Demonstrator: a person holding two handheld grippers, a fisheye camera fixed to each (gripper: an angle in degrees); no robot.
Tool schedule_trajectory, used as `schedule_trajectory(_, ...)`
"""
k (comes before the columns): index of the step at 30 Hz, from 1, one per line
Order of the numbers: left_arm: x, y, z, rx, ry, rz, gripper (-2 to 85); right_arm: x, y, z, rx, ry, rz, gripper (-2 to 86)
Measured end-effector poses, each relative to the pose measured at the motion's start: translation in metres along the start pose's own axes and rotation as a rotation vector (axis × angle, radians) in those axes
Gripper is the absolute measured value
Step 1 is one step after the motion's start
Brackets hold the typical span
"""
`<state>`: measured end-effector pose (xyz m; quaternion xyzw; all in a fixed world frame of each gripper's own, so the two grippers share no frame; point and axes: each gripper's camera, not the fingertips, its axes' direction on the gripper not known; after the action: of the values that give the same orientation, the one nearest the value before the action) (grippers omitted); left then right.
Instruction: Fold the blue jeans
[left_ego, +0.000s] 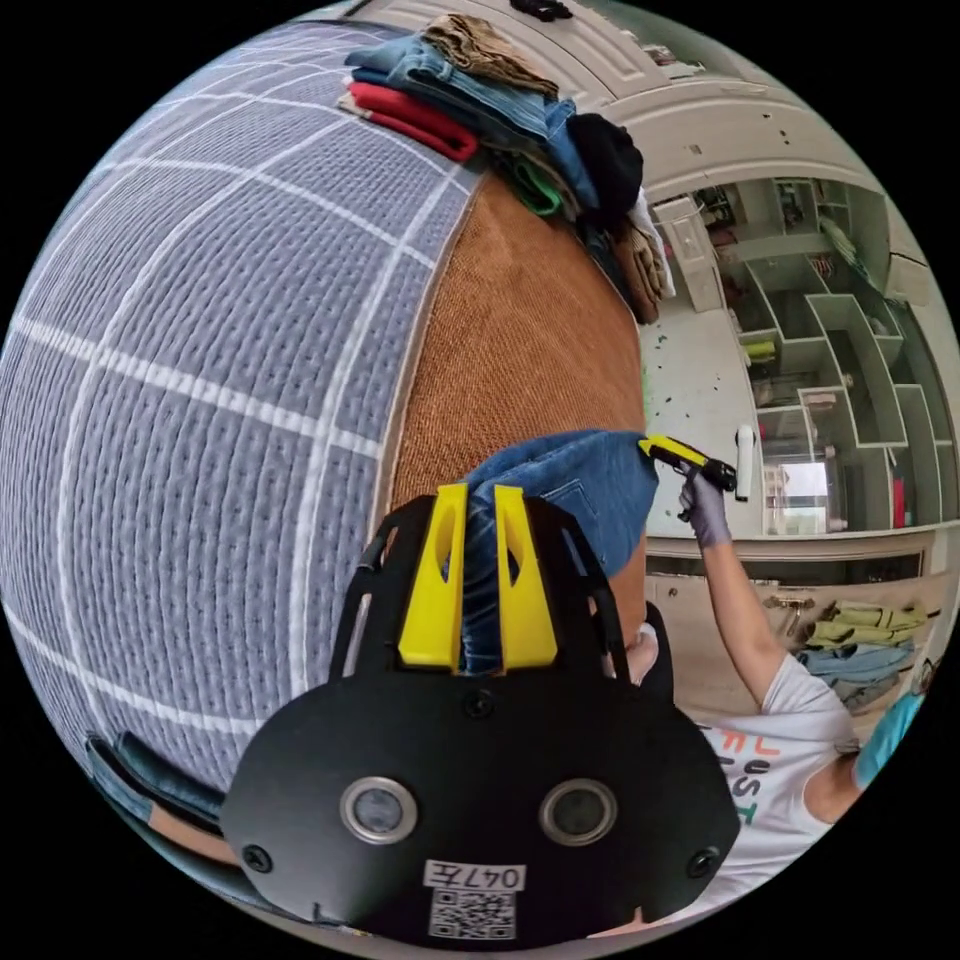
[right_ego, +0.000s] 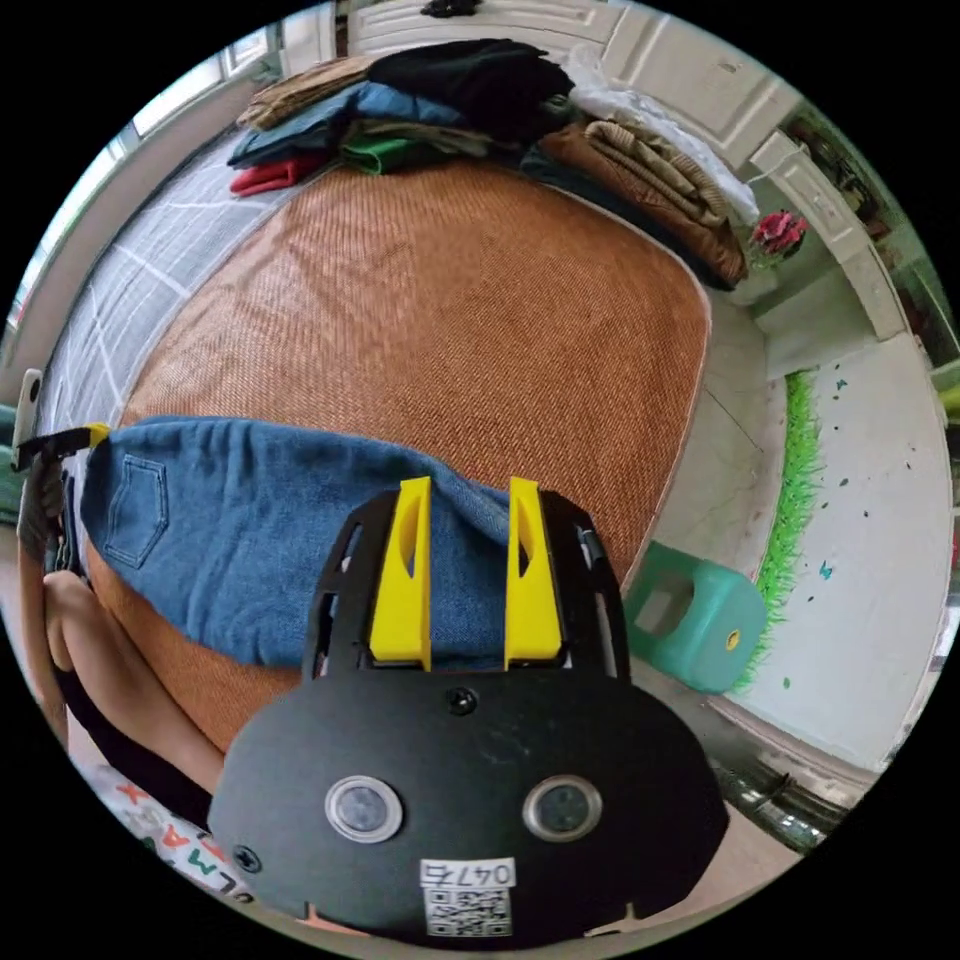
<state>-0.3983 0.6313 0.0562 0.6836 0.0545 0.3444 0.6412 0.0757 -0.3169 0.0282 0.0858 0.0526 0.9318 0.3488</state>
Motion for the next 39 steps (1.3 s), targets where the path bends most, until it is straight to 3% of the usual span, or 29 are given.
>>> schedule_trajectory(4,0.032,0.003,-0.041,0.13,-0.196,0.011,5.0,-0.006,0.07,-0.069,0.317,-0.223,-0.028,5.4)
schedule_trajectory(6,0.059,0.007,-0.059,0.192,-0.226,0.088,3.5,-0.019,0.108,-0.082,0.361,-0.36,-0.113,3.3)
schedule_trajectory(8,0.092,0.003,-0.056,0.145,-0.172,0.237,0.3,-0.034,0.135,-0.075,0.276,-0.427,-0.146,2.5)
schedule_trajectory(11,0.144,-0.01,0.002,-0.151,-0.065,0.428,-0.7,-0.057,0.161,-0.036,0.091,-0.443,-0.145,2.7)
schedule_trajectory(13,0.174,-0.016,0.05,-0.35,-0.272,0.44,-0.9,-0.065,0.163,-0.011,0.055,-0.496,-0.107,3.0)
schedule_trajectory(17,0.193,-0.032,0.063,-0.353,-0.365,0.4,-0.9,-0.067,0.152,0.0,0.075,-0.409,-0.054,0.8)
schedule_trajectory(23,0.199,-0.048,0.026,-0.213,-0.351,0.355,-1.0,-0.043,0.13,-0.014,0.034,-0.552,-0.126,-1.2)
schedule_trajectory(27,0.205,-0.057,0.016,-0.215,-0.352,0.347,-1.0,0.029,0.127,-0.03,0.191,-1.081,0.13,-1.2)
schedule_trajectory(28,0.208,-0.06,0.016,-0.222,-0.36,0.346,-1.0,0.042,0.128,-0.029,0.21,-1.121,0.175,-1.1)
schedule_trajectory(36,0.218,-0.074,0.0,-0.232,-0.355,0.341,-1.0,-0.008,0.154,-0.007,-0.002,-0.557,0.005,4.2)
schedule_trajectory(39,0.217,-0.079,-0.008,-0.229,-0.334,0.327,-1.0,-0.02,0.157,-0.004,0.092,-0.479,0.008,3.5)
